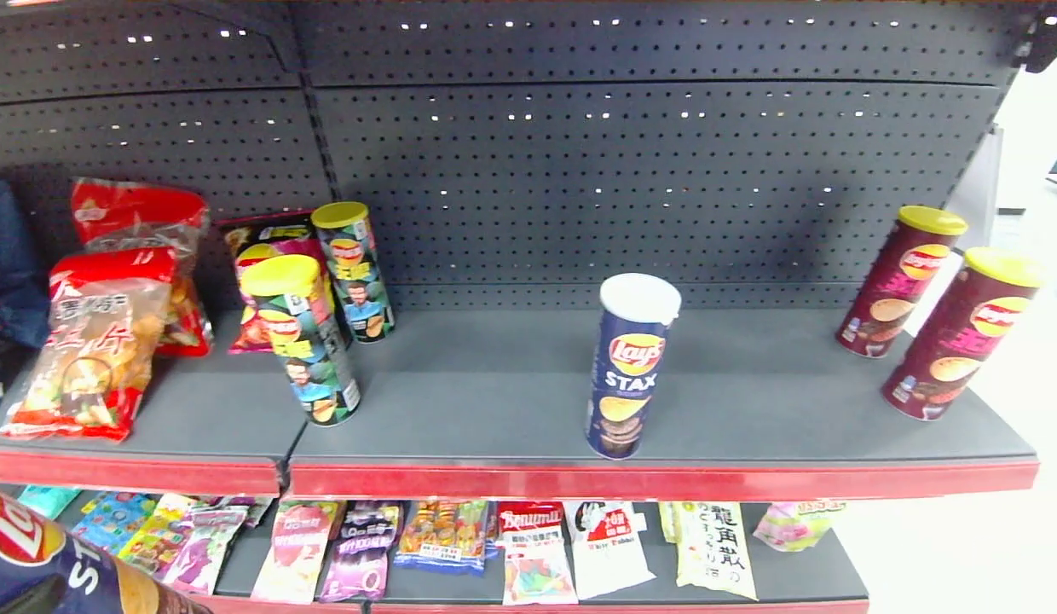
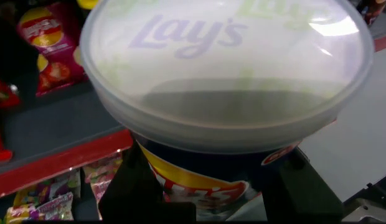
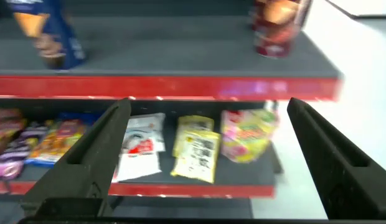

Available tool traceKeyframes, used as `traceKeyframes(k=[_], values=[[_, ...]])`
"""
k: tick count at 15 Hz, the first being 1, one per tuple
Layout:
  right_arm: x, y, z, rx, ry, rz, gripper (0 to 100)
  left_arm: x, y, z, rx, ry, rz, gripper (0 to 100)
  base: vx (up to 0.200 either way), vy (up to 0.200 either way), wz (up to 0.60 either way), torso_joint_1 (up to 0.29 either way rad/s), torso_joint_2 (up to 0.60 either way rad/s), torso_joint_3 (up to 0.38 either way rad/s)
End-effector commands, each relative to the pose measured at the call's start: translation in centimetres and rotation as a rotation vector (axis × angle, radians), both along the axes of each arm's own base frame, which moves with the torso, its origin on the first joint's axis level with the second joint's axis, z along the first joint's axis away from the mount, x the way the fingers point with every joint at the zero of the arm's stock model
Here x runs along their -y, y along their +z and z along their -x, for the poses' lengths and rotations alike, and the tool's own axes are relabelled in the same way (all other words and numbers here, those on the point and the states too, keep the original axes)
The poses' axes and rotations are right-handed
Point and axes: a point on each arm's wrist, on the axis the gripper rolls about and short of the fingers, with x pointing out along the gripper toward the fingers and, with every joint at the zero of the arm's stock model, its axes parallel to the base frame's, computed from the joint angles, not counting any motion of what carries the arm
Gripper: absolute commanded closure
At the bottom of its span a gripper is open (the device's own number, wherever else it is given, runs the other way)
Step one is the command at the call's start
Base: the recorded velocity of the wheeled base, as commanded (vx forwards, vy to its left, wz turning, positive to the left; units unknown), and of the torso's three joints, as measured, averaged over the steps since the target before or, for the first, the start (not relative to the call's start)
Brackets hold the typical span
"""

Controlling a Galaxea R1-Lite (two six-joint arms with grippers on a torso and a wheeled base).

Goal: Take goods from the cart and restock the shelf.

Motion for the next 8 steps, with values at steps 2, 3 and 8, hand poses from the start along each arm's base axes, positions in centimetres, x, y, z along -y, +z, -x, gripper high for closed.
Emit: traceKeyframes(k=[2,3,8], values=[[0.00,0.00,-0.02,-0.002,0.002,0.000,0,0.00,0.02,-0.02,0.000,-0.002,0.000,100,0.000,0.000,-0.60,0.012,0.00,0.007],[0.00,0.00,0.00,0.000,0.000,0.000,0,0.00,0.00,-0.02,-0.002,-0.002,0.000,100,0.000,0.000,-0.60,0.002,0.00,0.002],[0.00,0.00,0.00,0.000,0.000,-0.001,0,0.00,0.01,-0.05,-0.002,0.000,0.000,100,0.000,0.000,-0.36,0.001,0.00,0.000]])
